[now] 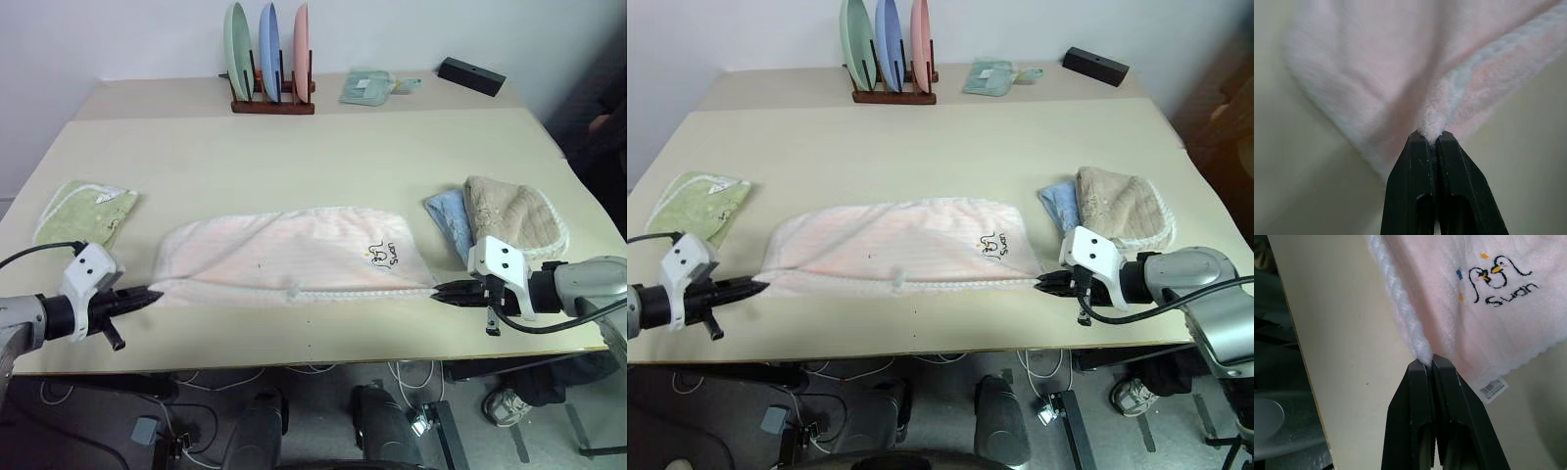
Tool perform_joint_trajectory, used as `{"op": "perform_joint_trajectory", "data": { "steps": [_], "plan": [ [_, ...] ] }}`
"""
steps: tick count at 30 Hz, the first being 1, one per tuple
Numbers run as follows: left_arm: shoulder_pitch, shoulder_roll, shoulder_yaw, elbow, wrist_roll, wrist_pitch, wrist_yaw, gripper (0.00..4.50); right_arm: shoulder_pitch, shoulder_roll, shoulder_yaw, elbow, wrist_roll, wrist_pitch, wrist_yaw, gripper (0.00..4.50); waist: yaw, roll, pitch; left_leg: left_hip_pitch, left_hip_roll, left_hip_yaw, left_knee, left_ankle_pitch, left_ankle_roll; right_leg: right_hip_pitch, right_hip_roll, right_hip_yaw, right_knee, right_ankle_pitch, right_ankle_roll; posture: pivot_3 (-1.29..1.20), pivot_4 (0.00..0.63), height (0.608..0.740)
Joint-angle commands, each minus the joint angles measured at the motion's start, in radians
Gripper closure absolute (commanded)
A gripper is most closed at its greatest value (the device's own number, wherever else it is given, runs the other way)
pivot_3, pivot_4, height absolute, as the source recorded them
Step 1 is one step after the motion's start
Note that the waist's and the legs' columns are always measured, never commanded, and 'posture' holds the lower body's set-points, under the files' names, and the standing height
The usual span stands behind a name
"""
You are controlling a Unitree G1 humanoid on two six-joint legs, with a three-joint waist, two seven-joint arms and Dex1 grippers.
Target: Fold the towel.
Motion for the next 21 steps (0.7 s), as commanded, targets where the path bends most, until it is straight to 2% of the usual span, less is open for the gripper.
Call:
{"op": "perform_joint_trajectory", "data": {
  "steps": [1, 8, 15, 21],
  "plan": [
    [0.005, -0.003, -0.003, 0.009, 0.01, -0.024, -0.009, 4.5, 0.034, -0.039, -0.098, -0.015, 0.021, -0.009, 0.014, 4.46, 0.001, 0.0, 0.0, 0.0, 0.0, 0.0, 0.0, 0.0, 0.0, 0.0, 0.0, 0.0, 0.0, 0.0, 0.0, 0.0, 0.15, 0.74],
    [-0.018, -0.014, 0.006, 0.019, -0.028, -0.007, -0.024, 4.5, -0.001, -0.025, -0.132, 0.012, 0.026, -0.025, -0.019, 4.46, -0.002, 0.0, 0.0, 0.0, 0.0, 0.0, 0.0, 0.0, 0.0, 0.0, 0.0, 0.0, 0.0, 0.0, 0.0, 0.0, 0.15, 0.74],
    [-0.19, -0.063, -0.024, 0.126, 0.006, -0.053, 0.051, 4.5, -0.237, 0.03, -0.027, 0.18, -0.075, -0.122, -0.114, 4.46, -0.003, 0.0, 0.0, 0.001, 0.0, 0.0, 0.0, 0.0, 0.0, 0.0, 0.0, 0.0, 0.001, 0.0, 0.0, 0.0, 0.15, 0.74],
    [-0.429, -0.141, -0.12, 0.355, 0.099, -0.144, 0.14, 4.5, -0.511, 0.157, 0.129, 0.495, -0.224, -0.25, -0.181, 4.46, -0.005, 0.0, 0.0, 0.001, 0.0, 0.0, 0.001, 0.0, -0.001, 0.0, 0.0, 0.0, 0.001, 0.001, 0.0, 0.0, 0.15, 0.74]
  ]
}}
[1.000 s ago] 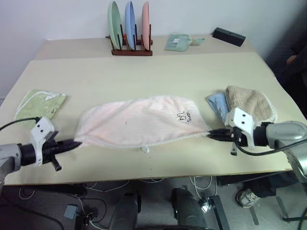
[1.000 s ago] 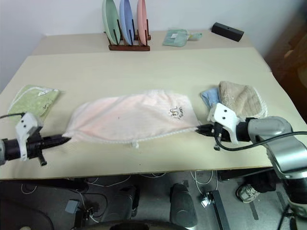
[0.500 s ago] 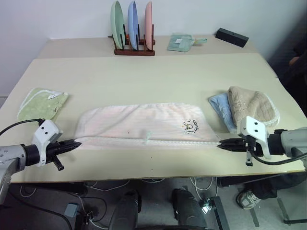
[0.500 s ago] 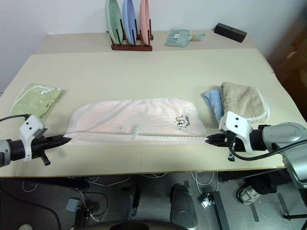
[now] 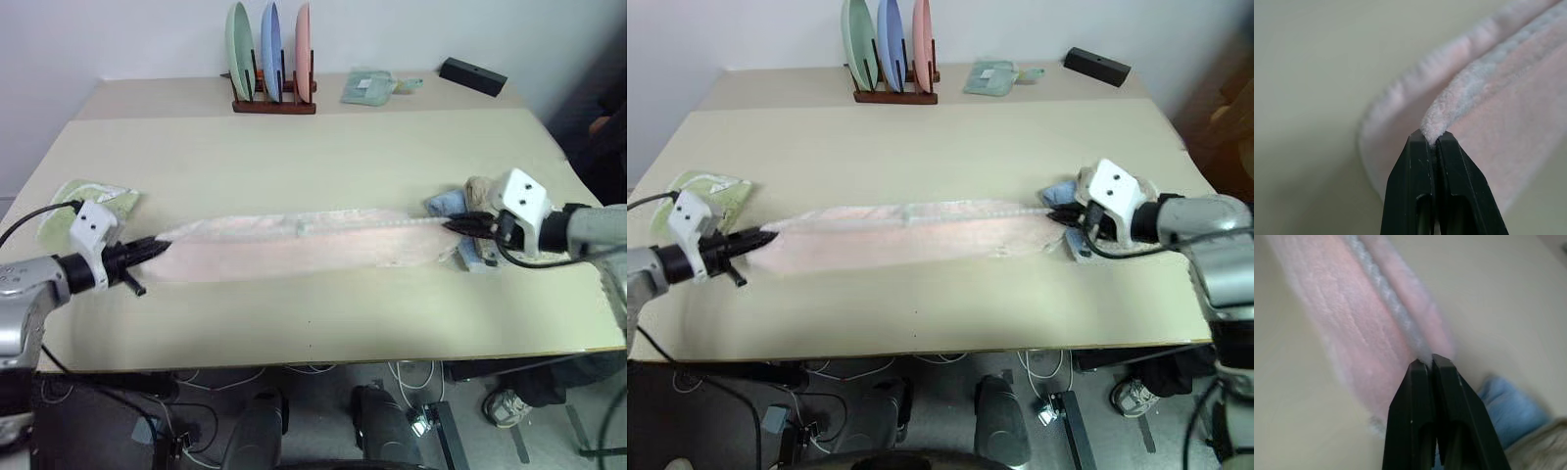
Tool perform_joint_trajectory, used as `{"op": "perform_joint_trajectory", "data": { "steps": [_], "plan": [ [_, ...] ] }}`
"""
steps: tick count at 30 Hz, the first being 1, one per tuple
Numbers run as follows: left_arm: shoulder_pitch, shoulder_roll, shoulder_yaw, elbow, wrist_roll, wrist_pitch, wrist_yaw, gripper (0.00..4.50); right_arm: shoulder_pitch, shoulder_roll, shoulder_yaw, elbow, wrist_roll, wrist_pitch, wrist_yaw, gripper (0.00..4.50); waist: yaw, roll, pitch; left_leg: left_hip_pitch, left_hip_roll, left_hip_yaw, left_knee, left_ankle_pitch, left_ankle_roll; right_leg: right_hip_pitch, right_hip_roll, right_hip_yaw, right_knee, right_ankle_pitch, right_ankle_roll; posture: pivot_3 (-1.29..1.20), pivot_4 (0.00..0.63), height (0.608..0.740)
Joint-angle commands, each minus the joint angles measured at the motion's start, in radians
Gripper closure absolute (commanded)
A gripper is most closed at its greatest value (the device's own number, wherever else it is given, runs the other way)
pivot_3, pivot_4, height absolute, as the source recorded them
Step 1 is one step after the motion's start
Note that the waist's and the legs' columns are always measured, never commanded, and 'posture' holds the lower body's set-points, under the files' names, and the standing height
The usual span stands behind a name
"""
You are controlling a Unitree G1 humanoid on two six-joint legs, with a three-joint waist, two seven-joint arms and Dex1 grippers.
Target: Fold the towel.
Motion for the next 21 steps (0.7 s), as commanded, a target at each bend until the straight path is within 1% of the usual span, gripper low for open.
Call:
{"op": "perform_joint_trajectory", "data": {
  "steps": [1, 8, 14, 17, 19, 20, 21],
  "plan": [
    [-0.076, -0.015, -0.038, 0.114, 0.068, -0.067, 0.04, 4.5, -0.108, 0.046, 0.039, 0.151, -0.073, -0.076, -0.032, 4.46, -0.001, 0.0, 0.0, 0.0, 0.0, 0.0, 0.0, 0.0, 0.0, 0.0, 0.0, 0.0, 0.0, 0.0, 0.0, 0.0, 0.15, 0.74],
    [-0.205, -0.056, -0.11, 0.308, 0.143, -0.159, 0.053, 4.5, -0.242, 0.148, 0.108, 0.417, -0.148, -0.21, -0.023, 4.46, -0.003, 0.0, 0.0, 0.0, 0.0, 0.0, -0.001, 0.0, 0.0, -0.001, 0.0, 0.0, 0.001, 0.0, 0.0, 0.0, 0.15, 0.74],
    [-0.233, -0.064, -0.126, 0.384, 0.164, -0.177, 0.05, 4.5, -0.286, 0.195, 0.126, 0.552, -0.19, -0.289, -0.033, 4.46, -0.008, 0.0, 0.0, 0.0, 0.0, 0.0, -0.001, 0.0, 0.0, -0.001, 0.0, 0.0, 0.001, 0.0, 0.0, 0.0, 0.15, 0.74],
    [-0.23, -0.068, -0.116, 0.391, 0.158, -0.161, 0.051, 3.51, -0.298, 0.217, 0.115, 0.589, -0.197, -0.295, -0.055, 4.5, -0.017, 0.0, 0.0, 0.0, 0.0, 0.0, -0.001, 0.0, 0.0, -0.001, 0.0, 0.0, 0.001, 0.0, 0.0, 0.0, 0.15, 0.74],
    [-0.225, -0.069, -0.109, 0.387, 0.151, -0.156, 0.051, 2.63, -0.3, 0.225, 0.112, 0.596, -0.196, -0.29, -0.059, 3.93, -0.022, 0.0, 0.0, 0.0, 0.0, 0.0, -0.001, 0.0, -0.001, -0.001, 0.0, 0.0, 0.001, 0.0, 0.0, 0.0, 0.15, 0.74],
    [-0.219, -0.068, -0.105, 0.38, 0.151, -0.154, 0.056, 2.04, -0.295, 0.224, 0.112, 0.589, -0.199, -0.3, -0.063, 3.57, -0.025, 0.0, 0.0, 0.0, 0.0, -0.001, -0.001, 0.0, -0.001, -0.001, 0.0, 0.0, 0.002, 0.0, 0.0, 0.0, 0.15, 0.74],
    [-0.213, -0.067, -0.101, 0.375, 0.153, -0.155, 0.065, 1.51, -0.292, 0.224, 0.111, 0.584, -0.207, -0.311, -0.08, 3.09, -0.026, 0.0, 0.0, 0.0, 0.0, -0.001, -0.001, 0.0, -0.001, -0.001, 0.0, 0.0, 0.002, 0.0, 0.0, 0.0, 0.15, 0.74]
  ]
}}
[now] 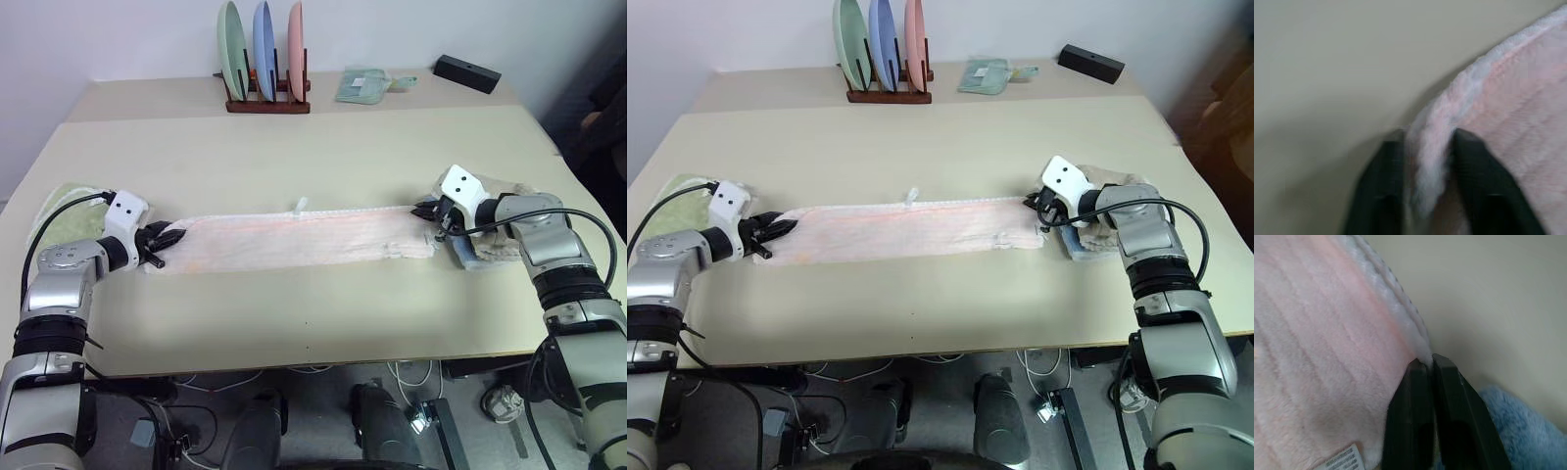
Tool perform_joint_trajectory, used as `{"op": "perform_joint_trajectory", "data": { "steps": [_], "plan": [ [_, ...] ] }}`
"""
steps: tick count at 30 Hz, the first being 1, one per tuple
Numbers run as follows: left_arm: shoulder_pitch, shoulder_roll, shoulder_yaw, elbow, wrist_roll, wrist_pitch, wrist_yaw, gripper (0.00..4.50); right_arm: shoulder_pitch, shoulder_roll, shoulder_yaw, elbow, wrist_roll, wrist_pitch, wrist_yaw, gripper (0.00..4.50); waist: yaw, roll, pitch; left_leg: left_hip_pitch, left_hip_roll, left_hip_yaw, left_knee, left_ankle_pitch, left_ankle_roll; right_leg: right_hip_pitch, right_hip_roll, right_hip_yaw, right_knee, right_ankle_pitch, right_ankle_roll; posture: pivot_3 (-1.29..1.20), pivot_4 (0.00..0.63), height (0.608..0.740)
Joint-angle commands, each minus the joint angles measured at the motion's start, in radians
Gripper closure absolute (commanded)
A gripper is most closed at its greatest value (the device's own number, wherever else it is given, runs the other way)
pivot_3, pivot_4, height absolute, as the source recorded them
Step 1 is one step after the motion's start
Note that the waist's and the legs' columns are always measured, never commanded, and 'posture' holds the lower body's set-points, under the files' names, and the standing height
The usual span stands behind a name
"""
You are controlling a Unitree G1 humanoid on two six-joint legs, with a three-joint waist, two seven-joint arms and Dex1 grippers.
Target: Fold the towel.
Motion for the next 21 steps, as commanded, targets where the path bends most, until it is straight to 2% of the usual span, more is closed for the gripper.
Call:
{"op": "perform_joint_trajectory", "data": {
  "steps": [1, 3, 8, 11, 13, 14, 16, 17, 19, 21],
  "plan": [
    [0.015, 0.011, 0.032, -0.025, 0.005, -0.004, 0.038, 1.01, -0.022, 0.0, -0.037, -0.015, -0.014, -0.036, -0.058, 2.6, -0.002, 0.0, 0.0, 0.0, 0.0, 0.0, 0.0, 0.0, 0.0, 0.0, 0.0, 0.0, 0.0, 0.0, 0.0, 0.0, 0.15, 0.74],
    [0.025, 0.008, 0.059, -0.041, -0.013, 0.018, 0.067, 0.04, -0.027, -0.004, -0.051, -0.021, -0.024, -0.054, -0.107, 1.63, -0.004, 0.0, 0.0, 0.0, 0.0, 0.0, 0.0, 0.0, 0.0, 0.0, 0.0, 0.0, 0.0, 0.0, 0.0, 0.0, 0.15, 0.74],
    [0.071, -0.007, 0.114, -0.138, -0.06, 0.051, 0.109, 0.04, -0.017, -0.023, -0.106, -0.084, -0.022, -0.053, -0.204, 1.63, -0.002, 0.0, 0.0, 0.0, 0.0, 0.0, 0.0, 0.0, 0.0, -0.001, 0.0, 0.0, 0.001, 0.0, 0.0, 0.0, 0.15, 0.74],
    [0.081, -0.033, 0.153, -0.206, -0.087, 0.058, 0.153, 0.04, 0.023, -0.039, -0.162, -0.199, 0.013, 0.013, -0.226, 1.63, 0.003, 0.0, 0.0, 0.0, 0.0, 0.0, 0.0, 0.0, 0.0, -0.001, 0.0, 0.0, 0.001, 0.0, 0.0, 0.0, 0.15, 0.74],
    [0.075, -0.06, 0.18, -0.259, -0.104, 0.043, 0.196, 0.04, 0.094, -0.048, -0.24, -0.389, 0.119, 0.176, -0.201, 1.63, 0.008, 0.0, 0.0, -0.001, 0.0, -0.001, 0.0, 0.0, 0.0, -0.001, 0.0, 0.0, 0.0, 0.0, 0.0, 0.0, 0.15, 0.74],
    [0.076, -0.071, 0.186, -0.291, -0.111, 0.045, 0.209, 0.0, 0.151, -0.052, -0.283, -0.514, 0.199, 0.281, -0.18, 1.09, 0.011, 0.0, 0.0, -0.001, 0.0, -0.001, 0.001, 0.0, 0.0, -0.001, 0.0, 0.0, 0.0, 0.0, 0.0, 0.0, 0.15, 0.74],
    [0.096, -0.082, 0.171, -0.362, -0.109, 0.045, 0.212, 0.0, 0.26, -0.048, -0.352, -0.745, 0.347, 0.478, -0.168, 0.3, 0.016, 0.0, 0.0, -0.002, 0.0, -0.001, 0.0, 0.0, 0.0, -0.001, 0.0, 0.0, 0.0, 0.0, 0.0, 0.0, 0.15, 0.74],
    [0.118, -0.089, 0.152, -0.422, -0.112, 0.05, 0.202, 0.0, 0.33, -0.033, -0.386, -0.876, 0.427, 0.574, -0.187, 0.05, 0.02, 0.0, 0.0, -0.001, 0.0, -0.001, 0.0, 0.0, 0.0, -0.001, 0.0, 0.0, 0.0, 0.0, 0.0, 0.0, 0.15, 0.74],
    [0.15, -0.101, 0.124, -0.507, -0.114, 0.064, 0.192, 0.0, 0.417, -0.002, -0.439, -1.045, 0.544, 0.718, -0.242, 0.05, 0.02, 0.0, -0.001, -0.001, 0.0, -0.001, 0.0, 0.0, 0.001, -0.001, 0.0, 0.0, 0.0, 0.0, 0.0, 0.0, 0.15, 0.74],
    [0.181, -0.127, 0.072, -0.611, -0.128, 0.09, 0.177, 0.0, 0.482, 0.075, -0.505, -1.163, 0.687, 0.873, -0.354, 0.05, 0.023, 0.0, -0.001, 0.0, 0.0, -0.001, 0.001, 0.0, 0.001, 0.0, 0.0, 0.001, 0.001, 0.0, 0.0, 0.0, 0.15, 0.74]
  ]
}}
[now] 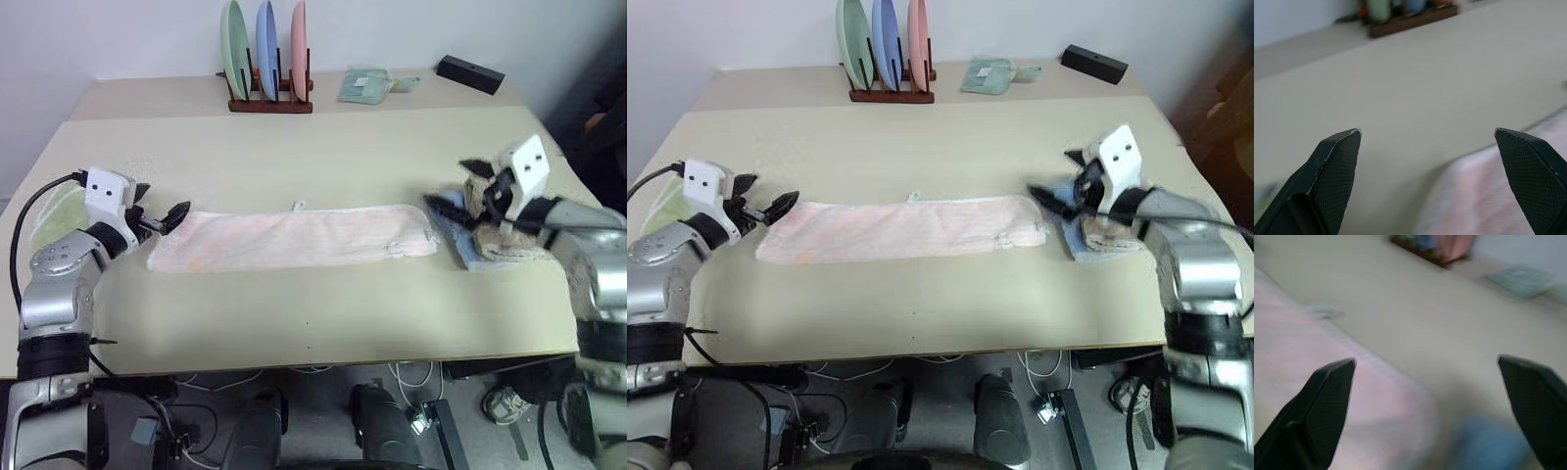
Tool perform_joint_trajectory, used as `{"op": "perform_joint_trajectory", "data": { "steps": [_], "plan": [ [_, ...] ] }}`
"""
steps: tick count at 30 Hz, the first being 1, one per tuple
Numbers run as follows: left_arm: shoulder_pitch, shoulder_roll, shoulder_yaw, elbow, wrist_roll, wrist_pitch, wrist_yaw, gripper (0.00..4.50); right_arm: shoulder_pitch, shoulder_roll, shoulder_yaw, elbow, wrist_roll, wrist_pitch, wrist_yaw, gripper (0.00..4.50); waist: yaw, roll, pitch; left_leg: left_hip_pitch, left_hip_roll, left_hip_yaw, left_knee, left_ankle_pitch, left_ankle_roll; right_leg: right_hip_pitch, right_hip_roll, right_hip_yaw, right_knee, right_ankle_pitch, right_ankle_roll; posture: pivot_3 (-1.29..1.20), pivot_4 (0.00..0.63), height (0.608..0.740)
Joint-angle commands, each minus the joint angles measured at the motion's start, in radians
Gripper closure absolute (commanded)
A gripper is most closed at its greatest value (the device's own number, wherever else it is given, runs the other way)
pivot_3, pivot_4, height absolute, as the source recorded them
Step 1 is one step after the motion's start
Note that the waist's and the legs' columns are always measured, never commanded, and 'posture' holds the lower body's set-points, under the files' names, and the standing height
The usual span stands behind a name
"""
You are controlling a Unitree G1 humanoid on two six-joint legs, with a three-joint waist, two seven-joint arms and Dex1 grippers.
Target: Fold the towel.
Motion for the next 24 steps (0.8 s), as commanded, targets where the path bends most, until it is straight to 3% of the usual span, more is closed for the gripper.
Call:
{"op": "perform_joint_trajectory", "data": {
  "steps": [1, 5, 9, 17, 24],
  "plan": [
    [0.039, -0.036, -0.082, -0.188, -0.024, 0.025, -0.027, 0.0, 0.068, 0.102, -0.115, -0.227, 0.238, 0.241, -0.17, 0.05, 0.003, 0.0, 0.0, 0.0, 0.0, 0.0, 0.0, 0.0, 0.0, 0.001, 0.0, 0.0, 0.0, 0.0, 0.0, 0.0, 0.15, 0.74],
    [0.068, -0.113, -0.266, -0.34, -0.012, 0.031, -0.073, 0.0, 0.192, 0.299, -0.161, -0.338, 0.383, 0.426, -0.426, 0.05, 0.014, -0.002, -0.001, 0.001, 0.0, 0.0, 0.001, 0.0, 0.0, 0.003, 0.0, 0.0, -0.001, 0.001, -0.001, 0.0, 0.15, 0.74],
    [0.079, -0.155, -0.365, -0.39, 0.016, -0.004, -0.095, 0.0, 0.242, 0.419, -0.201, -0.333, 0.431, 0.509, -0.611, 0.05, 0.005, 0.0, -0.002, 0.001, 0.0, 0.0, 0.001, 0.0, 0.0, 0.003, 0.0, 0.0, -0.001, 0.001, -0.001, 0.0, 0.15, 0.74],
    [0.113, -0.239, -0.417, -0.437, 0.015, -0.044, -0.068, 0.0, 0.128, 0.583, -0.3, -0.158, 0.47, 0.497, -0.872, 0.05, 0.002, 0.002, -0.003, 0.004, 0.001, 0.0, -0.001, 0.0, 0.0, 0.004, 0.002, 0.001, -0.001, 0.001, -0.001, 0.0, 0.15, 0.74],
    [0.141, -0.238, -0.39, -0.46, 0.022, -0.017, -0.02, 0.0, 0.03, 0.604, -0.301, 0.03, 0.434, 0.398, -0.924, 0.05, 0.003, 0.003, -0.004, 0.004, 0.001, 0.0, 0.0, 0.0, 0.0, 0.004, 0.002, 0.0, -0.001, 0.001, -0.001, 0.0, 0.15, 0.74]
  ]
}}
